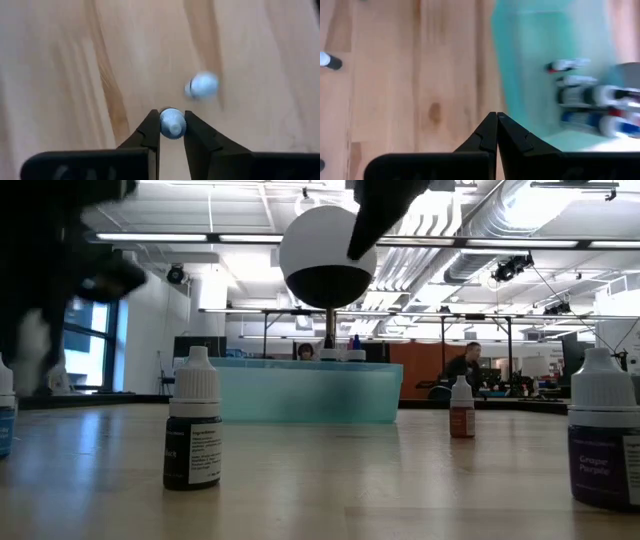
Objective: Pick & Place food coloring
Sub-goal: Put the small blue food coloring bottle into the green bin
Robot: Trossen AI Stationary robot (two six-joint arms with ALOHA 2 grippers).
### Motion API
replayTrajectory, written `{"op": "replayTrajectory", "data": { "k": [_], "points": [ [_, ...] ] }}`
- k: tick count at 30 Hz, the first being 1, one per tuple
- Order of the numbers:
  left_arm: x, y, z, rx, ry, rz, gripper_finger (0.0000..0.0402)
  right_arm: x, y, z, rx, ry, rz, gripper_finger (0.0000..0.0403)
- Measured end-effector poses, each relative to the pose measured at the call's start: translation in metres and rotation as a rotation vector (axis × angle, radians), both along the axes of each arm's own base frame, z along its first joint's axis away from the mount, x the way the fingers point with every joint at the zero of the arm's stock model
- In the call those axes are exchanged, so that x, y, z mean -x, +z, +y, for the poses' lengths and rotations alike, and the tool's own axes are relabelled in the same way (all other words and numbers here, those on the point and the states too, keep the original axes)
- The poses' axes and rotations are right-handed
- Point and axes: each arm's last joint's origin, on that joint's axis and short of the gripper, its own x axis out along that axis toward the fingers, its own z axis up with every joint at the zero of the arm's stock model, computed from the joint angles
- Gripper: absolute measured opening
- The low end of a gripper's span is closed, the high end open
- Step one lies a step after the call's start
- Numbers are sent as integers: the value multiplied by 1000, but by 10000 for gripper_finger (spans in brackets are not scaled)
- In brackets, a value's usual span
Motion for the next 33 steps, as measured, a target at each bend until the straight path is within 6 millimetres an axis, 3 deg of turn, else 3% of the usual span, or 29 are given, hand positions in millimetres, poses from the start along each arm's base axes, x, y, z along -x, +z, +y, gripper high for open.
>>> {"op": "replayTrajectory", "data": {
  "k": [3,6,10,13,18,23,27,33],
  "points": [
    [-8,27,-3,-99,-28,-41,45,16,17,-5,4,-3,-51,1],
    [-17,57,1,-236,-40,-86,67,32,22,-12,-16,-9,-114,1],
    [-36,83,19,-307,-102,-123,77,55,-3,-23,-97,-19,-174,1],
    [-52,91,45,-329,-152,-126,72,71,-23,-29,-130,-19,-247,1],
    [-73,89,117,-304,-36,-86,69,93,-41,-36,-121,-18,-356,1],
    [-81,74,179,-189,73,-103,70,105,-51,-43,-118,-17,-421,2],
    [-78,52,214,-136,160,-114,71,108,-59,-47,-109,-23,-417,1],
    [-69,25,247,-126,263,-105,71,109,-62,-51,-99,-22,-421,1]
  ]
}}
